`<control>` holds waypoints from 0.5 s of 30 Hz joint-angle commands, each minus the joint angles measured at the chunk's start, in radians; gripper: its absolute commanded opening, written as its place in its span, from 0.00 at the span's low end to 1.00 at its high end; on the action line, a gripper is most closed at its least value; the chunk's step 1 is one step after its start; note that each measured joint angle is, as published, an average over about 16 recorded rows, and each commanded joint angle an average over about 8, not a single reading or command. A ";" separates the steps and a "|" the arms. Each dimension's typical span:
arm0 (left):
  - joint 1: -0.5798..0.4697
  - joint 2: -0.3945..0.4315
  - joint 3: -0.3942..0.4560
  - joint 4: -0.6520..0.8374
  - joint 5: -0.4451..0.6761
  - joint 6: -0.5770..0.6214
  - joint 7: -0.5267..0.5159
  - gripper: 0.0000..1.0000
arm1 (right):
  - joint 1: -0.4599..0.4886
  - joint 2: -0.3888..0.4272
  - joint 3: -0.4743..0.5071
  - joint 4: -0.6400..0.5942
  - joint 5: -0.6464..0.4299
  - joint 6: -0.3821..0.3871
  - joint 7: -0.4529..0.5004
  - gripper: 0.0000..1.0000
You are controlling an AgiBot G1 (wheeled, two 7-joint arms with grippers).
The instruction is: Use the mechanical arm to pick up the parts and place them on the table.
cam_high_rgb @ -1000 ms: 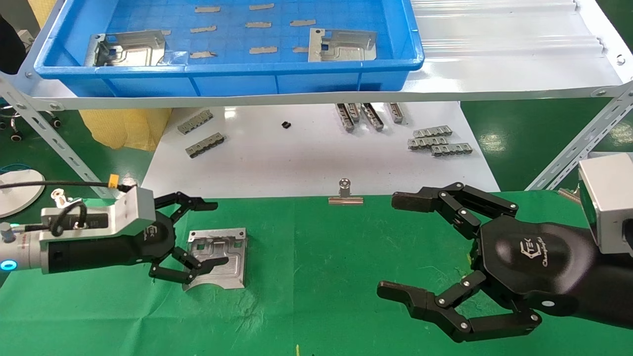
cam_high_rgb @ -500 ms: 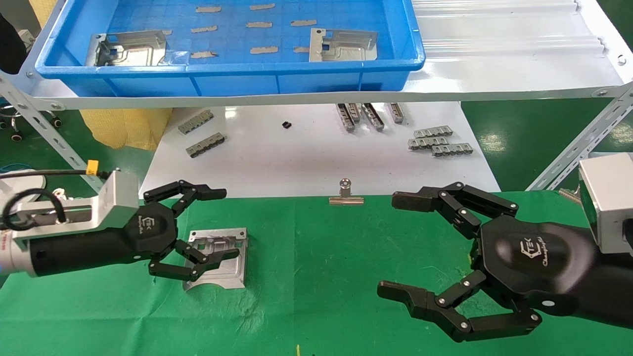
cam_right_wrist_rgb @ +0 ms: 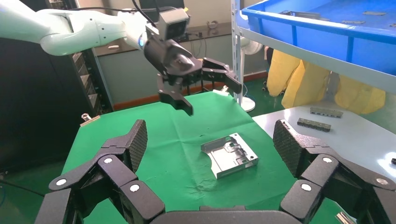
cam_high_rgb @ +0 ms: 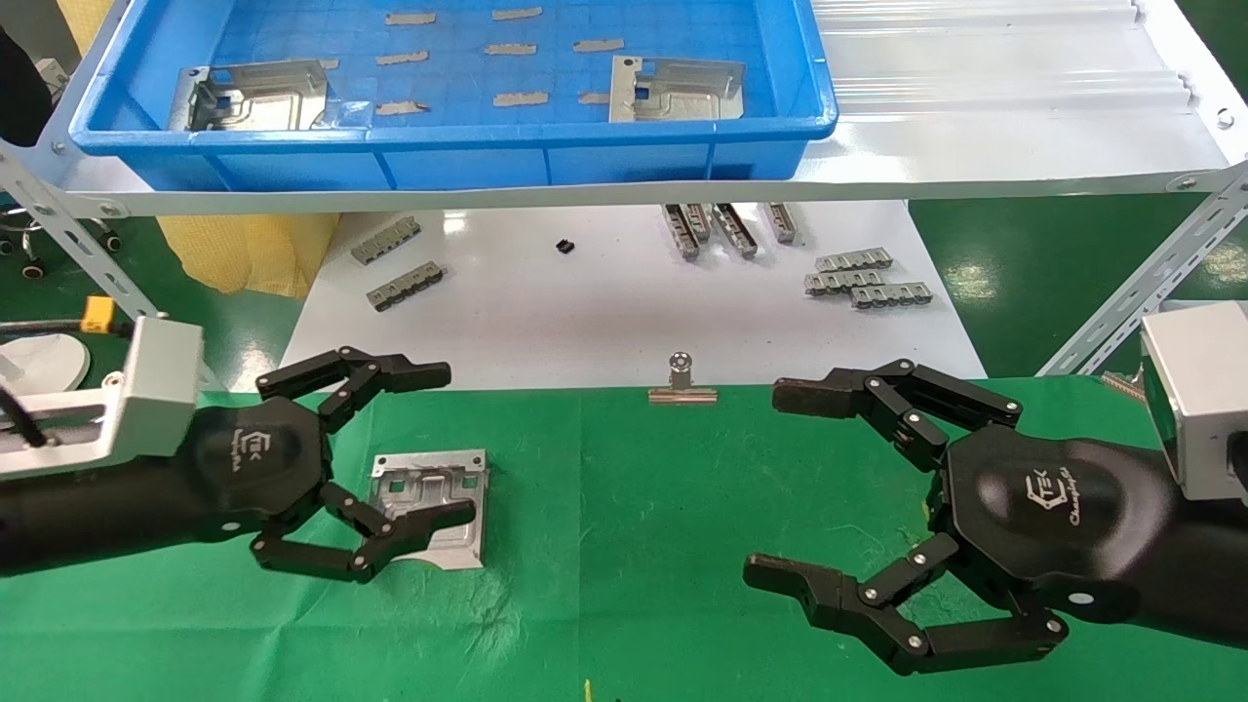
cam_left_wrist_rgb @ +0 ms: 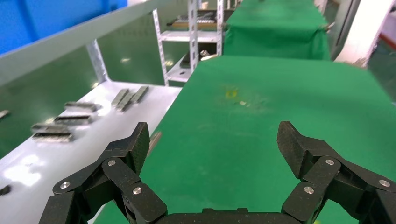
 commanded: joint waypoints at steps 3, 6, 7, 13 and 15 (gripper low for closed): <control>0.041 -0.026 -0.037 -0.089 -0.026 -0.004 -0.063 1.00 | 0.000 0.000 0.000 0.000 0.000 0.000 0.000 1.00; 0.072 -0.045 -0.065 -0.156 -0.045 -0.007 -0.110 1.00 | 0.000 0.000 0.000 0.000 0.000 0.000 0.000 1.00; 0.082 -0.051 -0.074 -0.178 -0.052 -0.007 -0.125 1.00 | 0.000 0.000 0.000 0.000 0.000 0.000 0.000 1.00; 0.143 -0.089 -0.130 -0.311 -0.091 -0.013 -0.219 1.00 | 0.000 0.000 0.000 0.000 0.000 0.000 0.000 1.00; 0.163 -0.102 -0.148 -0.354 -0.103 -0.015 -0.249 1.00 | 0.000 0.000 0.000 0.000 0.000 0.000 0.000 1.00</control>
